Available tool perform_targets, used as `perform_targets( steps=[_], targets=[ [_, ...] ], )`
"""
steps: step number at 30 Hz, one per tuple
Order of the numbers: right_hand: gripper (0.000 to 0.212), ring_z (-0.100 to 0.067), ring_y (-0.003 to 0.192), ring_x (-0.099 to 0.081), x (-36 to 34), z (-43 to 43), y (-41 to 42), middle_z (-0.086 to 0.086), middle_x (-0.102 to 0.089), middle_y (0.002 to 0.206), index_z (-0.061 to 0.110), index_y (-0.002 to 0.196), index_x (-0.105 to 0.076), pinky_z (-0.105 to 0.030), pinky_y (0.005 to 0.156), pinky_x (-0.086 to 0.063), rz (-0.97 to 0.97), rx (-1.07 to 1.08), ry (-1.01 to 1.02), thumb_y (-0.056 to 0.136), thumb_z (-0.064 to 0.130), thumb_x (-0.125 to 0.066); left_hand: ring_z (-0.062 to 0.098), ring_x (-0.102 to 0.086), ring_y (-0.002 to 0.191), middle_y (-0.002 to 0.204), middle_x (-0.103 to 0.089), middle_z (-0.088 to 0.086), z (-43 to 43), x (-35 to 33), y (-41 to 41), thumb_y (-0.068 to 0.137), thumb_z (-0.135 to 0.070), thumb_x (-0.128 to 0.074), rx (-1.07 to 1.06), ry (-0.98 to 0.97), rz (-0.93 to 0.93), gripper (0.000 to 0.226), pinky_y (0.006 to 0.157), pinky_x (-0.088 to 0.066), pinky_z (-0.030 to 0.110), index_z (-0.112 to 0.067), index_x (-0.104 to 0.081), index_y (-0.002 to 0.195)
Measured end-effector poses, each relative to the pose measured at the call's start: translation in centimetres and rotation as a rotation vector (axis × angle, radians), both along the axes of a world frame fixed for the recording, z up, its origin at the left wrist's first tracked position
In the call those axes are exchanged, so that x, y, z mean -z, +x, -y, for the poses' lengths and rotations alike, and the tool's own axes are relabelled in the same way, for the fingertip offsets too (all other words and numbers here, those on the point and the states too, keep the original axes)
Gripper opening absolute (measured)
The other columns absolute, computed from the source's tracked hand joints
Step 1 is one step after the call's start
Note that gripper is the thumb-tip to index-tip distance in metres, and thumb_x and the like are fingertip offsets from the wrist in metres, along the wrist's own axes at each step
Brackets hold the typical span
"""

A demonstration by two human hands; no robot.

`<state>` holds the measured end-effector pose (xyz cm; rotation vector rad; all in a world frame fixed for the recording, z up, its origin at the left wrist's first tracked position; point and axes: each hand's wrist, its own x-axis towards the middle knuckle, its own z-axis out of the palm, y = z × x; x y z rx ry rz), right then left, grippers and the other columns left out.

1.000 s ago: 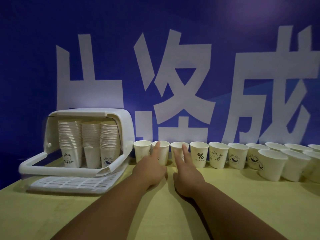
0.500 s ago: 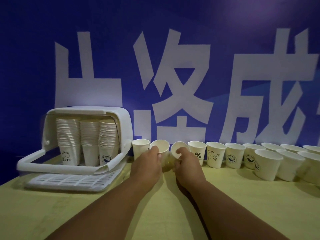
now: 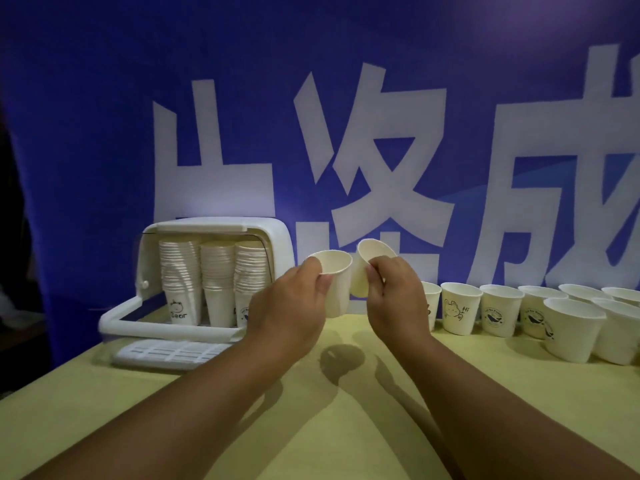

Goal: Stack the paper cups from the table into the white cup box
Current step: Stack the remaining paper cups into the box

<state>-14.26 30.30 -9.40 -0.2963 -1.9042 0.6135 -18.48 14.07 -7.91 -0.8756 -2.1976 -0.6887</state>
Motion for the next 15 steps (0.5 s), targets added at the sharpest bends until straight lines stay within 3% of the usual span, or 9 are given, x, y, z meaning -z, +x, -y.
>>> perform_targets(
  steps=[2,4,6,8,11,15],
  targets=[
    [0.006,-0.011,0.092,-0.050,-0.7,0.8,-0.2,0.011,-0.053,0.100,0.023,0.101,-0.059,-0.022,0.077,-0.043,-0.011,-0.039,0.024,0.100,0.026,-0.055,0.022,-0.051,0.076,0.089,-0.053,-0.009,2.8,-0.6,-0.4,0.107,-0.046,-0.029,0.001,0.039,-0.050,0.020,0.062,-0.040,0.034,-0.031,-0.040,0.097],
    [0.007,-0.011,0.096,-0.050,-1.0,1.8,-0.3,0.011,-0.052,0.103,0.022,0.104,-0.060,-0.024,0.079,-0.045,-0.010,-0.069,0.049,0.099,0.026,-0.056,0.025,-0.055,0.075,0.086,-0.056,-0.006,5.5,-0.7,-1.5,0.107,-0.048,-0.027,0.029,0.094,-0.063,0.023,0.062,-0.048,0.037,-0.032,-0.041,0.096],
    [0.009,-0.011,0.097,-0.050,-1.4,2.8,-0.3,0.011,-0.051,0.106,0.023,0.106,-0.060,-0.019,0.078,-0.043,-0.007,-0.109,0.048,0.099,0.026,-0.057,0.025,-0.059,0.077,0.086,-0.059,-0.004,7.7,-0.5,-3.1,0.106,-0.051,-0.026,0.059,0.130,-0.033,0.027,0.064,-0.056,0.043,-0.032,-0.043,0.097],
    [0.008,-0.010,0.095,-0.052,-1.8,4.0,-0.2,0.010,-0.052,0.106,0.023,0.105,-0.061,-0.011,0.074,-0.039,-0.003,-0.160,0.010,0.098,0.026,-0.059,0.021,-0.059,0.078,0.086,-0.059,-0.006,9.1,0.0,-4.5,0.106,-0.049,-0.030,0.056,0.152,0.031,0.026,0.063,-0.054,0.041,-0.031,-0.046,0.096],
    [0.010,-0.007,0.088,-0.053,-2.6,5.4,-0.1,0.009,-0.054,0.102,0.023,0.105,-0.063,-0.009,0.070,-0.037,0.008,-0.197,-0.018,0.097,0.028,-0.060,0.012,-0.053,0.072,0.082,-0.054,-0.011,10.4,0.5,-5.9,0.105,-0.045,-0.033,0.000,0.062,0.028,0.022,0.055,-0.039,0.029,-0.031,-0.045,0.094],
    [0.013,-0.009,0.091,-0.054,-3.4,7.8,-0.6,0.008,-0.056,0.104,0.023,0.107,-0.065,-0.012,0.072,-0.040,0.010,-0.238,-0.013,0.097,0.030,-0.060,0.014,-0.054,0.077,0.091,-0.056,-0.008,12.2,0.9,-7.5,0.107,-0.043,-0.034,-0.060,0.014,0.094,0.019,0.063,-0.051,0.036,-0.030,-0.044,0.096]
  ],
)
